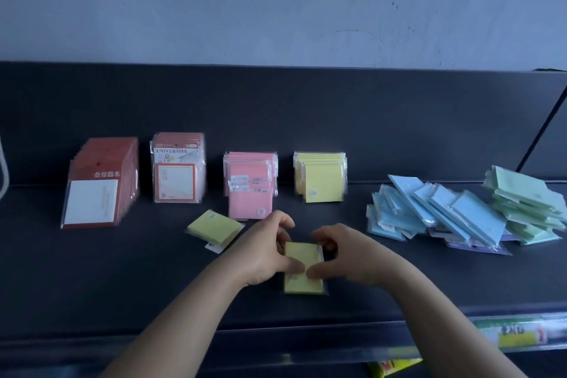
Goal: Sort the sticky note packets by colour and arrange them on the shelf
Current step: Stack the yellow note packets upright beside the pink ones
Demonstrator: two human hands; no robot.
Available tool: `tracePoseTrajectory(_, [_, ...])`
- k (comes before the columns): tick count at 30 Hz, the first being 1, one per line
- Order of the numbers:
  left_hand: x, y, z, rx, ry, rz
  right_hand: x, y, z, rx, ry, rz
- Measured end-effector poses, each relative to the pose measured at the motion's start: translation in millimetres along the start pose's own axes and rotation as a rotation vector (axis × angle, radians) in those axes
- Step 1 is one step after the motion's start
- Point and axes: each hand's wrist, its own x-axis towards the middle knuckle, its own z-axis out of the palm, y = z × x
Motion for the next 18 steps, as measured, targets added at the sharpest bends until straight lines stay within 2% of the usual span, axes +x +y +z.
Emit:
tracePoseTrajectory(4, [-12.6,-12.4,-4.8,-0.071,0.065,0.037,-1.8,-8.4,7.8,0.040,0.005,-0.012])
tracePoseTrajectory(7, [-11.1,-32.0,-34.1,0.040,0.382,-0.017,-3.1,-10.8,10.6,0.127,0.004,-0.003])
tracePoseTrajectory(9, [-8.3,-47.3,-57.1,0.254,0.537,-0.171,-4.5,-11.8,13.6,0.214,0.036,-0.007])
tracePoseTrajectory(11, [-4.8,-61.3,-72.9,0.437,0.440,-0.403,-5.4,-13.3,18.3,0.341,0.074,-0.014])
tracePoseTrajectory(13, [-1.6,-72.0,-78.8,0.393,0.304,-0.524,-5.0,-15.4,23.9,0.481,0.091,-0.032])
tracePoseTrajectory(18, [-9.8,-72.1,-76.9,-0.027,0.312,-0.398,-4.6,-17.2,30.4,0.647,0.154,-0.011])
